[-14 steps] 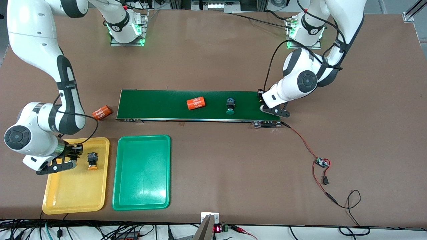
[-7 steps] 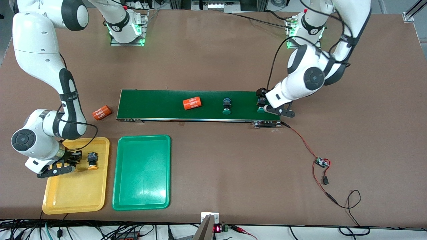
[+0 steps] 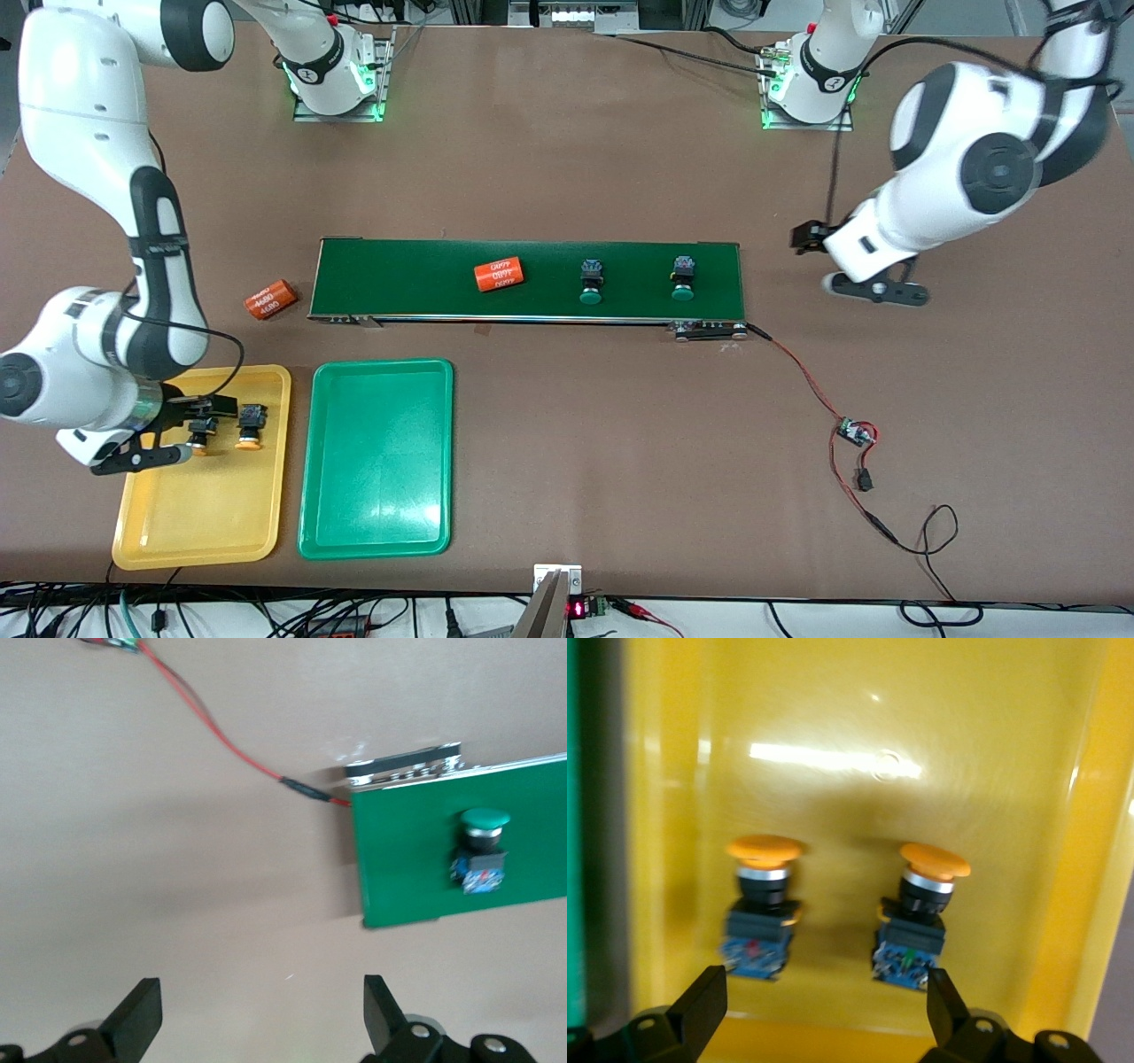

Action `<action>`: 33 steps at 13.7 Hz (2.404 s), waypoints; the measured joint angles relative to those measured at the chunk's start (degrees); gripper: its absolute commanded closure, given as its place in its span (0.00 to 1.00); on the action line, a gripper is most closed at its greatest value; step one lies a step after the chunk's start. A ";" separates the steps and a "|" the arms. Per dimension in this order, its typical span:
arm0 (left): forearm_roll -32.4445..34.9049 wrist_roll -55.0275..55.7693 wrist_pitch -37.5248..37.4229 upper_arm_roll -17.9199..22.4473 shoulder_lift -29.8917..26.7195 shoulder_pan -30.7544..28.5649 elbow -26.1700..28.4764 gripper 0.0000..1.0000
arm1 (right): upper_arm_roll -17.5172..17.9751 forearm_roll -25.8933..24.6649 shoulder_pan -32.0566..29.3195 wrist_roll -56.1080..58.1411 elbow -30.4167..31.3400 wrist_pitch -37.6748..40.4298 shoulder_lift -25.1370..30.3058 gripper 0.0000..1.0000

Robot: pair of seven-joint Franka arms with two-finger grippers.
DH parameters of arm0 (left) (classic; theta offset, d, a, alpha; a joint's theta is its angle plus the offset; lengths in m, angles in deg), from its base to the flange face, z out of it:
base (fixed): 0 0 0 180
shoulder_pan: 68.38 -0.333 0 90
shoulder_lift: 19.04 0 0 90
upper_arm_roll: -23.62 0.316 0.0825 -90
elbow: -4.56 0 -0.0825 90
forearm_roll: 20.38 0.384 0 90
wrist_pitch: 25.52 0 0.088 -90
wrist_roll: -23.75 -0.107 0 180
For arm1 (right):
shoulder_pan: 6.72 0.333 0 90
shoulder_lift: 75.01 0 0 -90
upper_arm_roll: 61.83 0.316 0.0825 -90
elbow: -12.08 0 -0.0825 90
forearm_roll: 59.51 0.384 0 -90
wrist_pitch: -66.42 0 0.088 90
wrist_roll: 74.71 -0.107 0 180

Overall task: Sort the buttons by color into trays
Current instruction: 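Carry the yellow button to the yellow tray while the left gripper places the green button, then release the yellow button in the tray while the left gripper withdraws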

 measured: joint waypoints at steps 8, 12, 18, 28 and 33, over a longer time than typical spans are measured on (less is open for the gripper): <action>0.26 -9.14 -11.33 9.06 -2.14 -0.32 -14.75 0.00 | 0.25 0.20 6.14 -0.98 -4.34 4.97 3.35 0.00; 0.60 -9.19 -10.23 10.64 -2.49 -0.32 -15.19 0.00 | 0.29 0.60 7.72 -5.59 -4.34 6.23 4.42 0.00; 0.82 -9.17 -10.33 11.52 -3.86 -0.95 -15.18 0.00 | 0.28 0.60 8.42 -11.38 -4.22 11.02 6.08 0.00; 0.83 -7.12 -9.87 10.04 -3.79 -0.95 -15.19 0.00 | -0.07 0.55 11.40 -17.55 6.86 15.85 16.23 0.00; 0.83 -5.95 -8.30 8.51 -3.46 -0.51 -15.17 0.00 | 0.51 0.69 17.60 -21.85 15.14 13.77 20.04 0.00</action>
